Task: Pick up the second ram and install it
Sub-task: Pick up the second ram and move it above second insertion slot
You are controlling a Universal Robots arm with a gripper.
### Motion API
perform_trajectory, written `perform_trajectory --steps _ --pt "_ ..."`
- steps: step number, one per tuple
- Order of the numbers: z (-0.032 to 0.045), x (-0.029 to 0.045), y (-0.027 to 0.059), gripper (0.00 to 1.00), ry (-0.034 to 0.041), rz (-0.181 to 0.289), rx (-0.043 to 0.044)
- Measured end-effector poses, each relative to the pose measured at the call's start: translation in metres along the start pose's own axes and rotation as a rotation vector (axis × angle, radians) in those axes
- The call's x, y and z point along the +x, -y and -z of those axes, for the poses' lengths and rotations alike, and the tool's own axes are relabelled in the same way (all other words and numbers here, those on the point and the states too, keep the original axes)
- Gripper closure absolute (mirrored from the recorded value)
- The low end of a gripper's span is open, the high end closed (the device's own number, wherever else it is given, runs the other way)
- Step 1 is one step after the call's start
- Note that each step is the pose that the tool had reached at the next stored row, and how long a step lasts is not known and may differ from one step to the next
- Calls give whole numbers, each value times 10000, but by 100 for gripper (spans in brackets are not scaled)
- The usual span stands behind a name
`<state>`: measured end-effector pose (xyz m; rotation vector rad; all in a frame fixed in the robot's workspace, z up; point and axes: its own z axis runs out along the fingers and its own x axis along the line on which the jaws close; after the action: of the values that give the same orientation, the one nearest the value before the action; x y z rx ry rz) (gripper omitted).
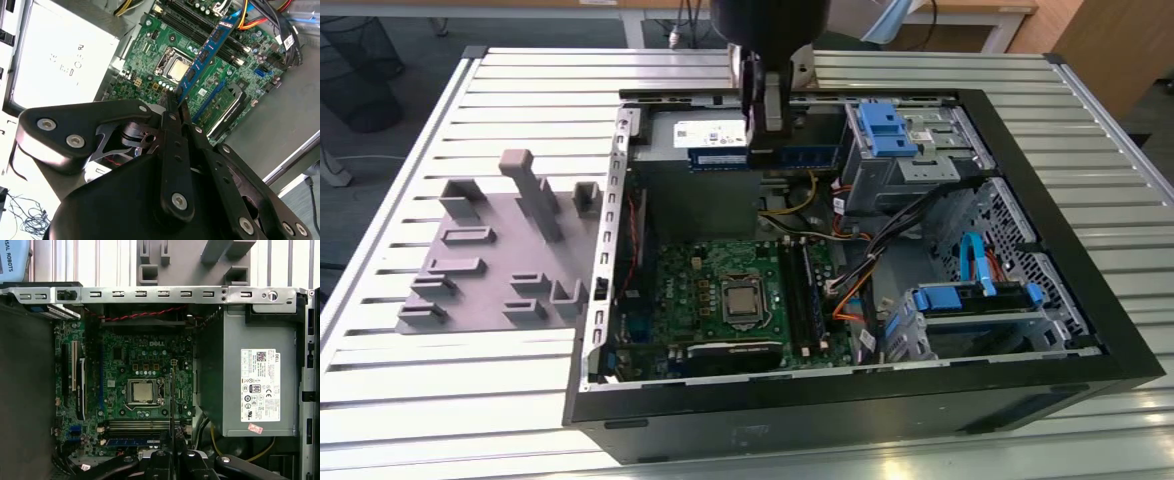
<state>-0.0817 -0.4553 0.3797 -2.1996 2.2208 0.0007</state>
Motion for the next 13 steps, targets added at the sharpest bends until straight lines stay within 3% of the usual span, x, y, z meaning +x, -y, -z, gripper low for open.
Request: perform_trajectory --steps 13 --pt "-4 -2 187 86 0 -9 0"
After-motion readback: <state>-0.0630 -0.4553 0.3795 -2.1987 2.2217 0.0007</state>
